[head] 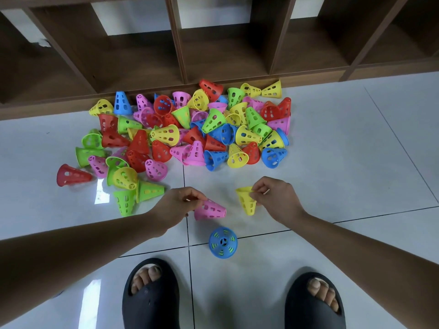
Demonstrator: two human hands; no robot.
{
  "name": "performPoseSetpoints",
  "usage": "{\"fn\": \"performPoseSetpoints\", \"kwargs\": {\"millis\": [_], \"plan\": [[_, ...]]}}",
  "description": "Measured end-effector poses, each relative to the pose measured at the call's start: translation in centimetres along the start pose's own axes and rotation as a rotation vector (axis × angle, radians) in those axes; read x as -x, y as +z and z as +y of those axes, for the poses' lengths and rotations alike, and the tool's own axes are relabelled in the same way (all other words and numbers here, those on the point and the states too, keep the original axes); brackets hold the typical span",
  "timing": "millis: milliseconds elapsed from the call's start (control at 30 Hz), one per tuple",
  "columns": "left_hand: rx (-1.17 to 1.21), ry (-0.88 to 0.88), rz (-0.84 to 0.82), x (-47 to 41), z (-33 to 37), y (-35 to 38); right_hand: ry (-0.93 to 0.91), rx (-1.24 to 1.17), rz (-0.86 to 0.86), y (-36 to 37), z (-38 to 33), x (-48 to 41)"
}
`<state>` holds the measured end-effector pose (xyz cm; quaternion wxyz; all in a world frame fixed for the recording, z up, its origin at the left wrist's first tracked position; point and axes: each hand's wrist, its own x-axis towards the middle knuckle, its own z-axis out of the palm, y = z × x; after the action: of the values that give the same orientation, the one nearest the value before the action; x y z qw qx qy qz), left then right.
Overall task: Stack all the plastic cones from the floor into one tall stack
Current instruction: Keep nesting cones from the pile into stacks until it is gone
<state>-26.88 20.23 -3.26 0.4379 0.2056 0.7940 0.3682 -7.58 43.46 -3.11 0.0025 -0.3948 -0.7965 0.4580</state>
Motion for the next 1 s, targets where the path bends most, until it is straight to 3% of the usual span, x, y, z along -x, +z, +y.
{"fn": "performPoseSetpoints", "kwargs": {"millis": [233, 367, 567, 633, 800, 1000], "plan": [[0.198, 0.075, 0.004, 0.7, 1.4, 0.3, -0.018, -0.151, 0.028, -1.0, -0.2, 0.9], [0.354, 0.078, -0.051, 1.7, 2.8, 1.2, 0.099, -0.455, -0.083, -2.1, 0.3, 1.0], [0.222, 0.186, -0.197, 3.7, 4.0, 3.0, 0.315, -0.937, -0.290, -3.0, -1.0, 2.3], [0.158, 0.166, -0.205, 3.9, 3.4, 3.6, 0.317, -0.921, -0.400, -2.6, -1.6, 3.4], [0.047, 0.098, -0.197, 4.2, 1.8, 4.3, 0.143, -0.617, -0.689, -0.9, -2.2, 5.2], [-0.052, 0.109, -0.185, 4.0, 0.9, 3.8, 0.049, -0.375, -0.688, 1.3, -1.6, 6.1]]}}
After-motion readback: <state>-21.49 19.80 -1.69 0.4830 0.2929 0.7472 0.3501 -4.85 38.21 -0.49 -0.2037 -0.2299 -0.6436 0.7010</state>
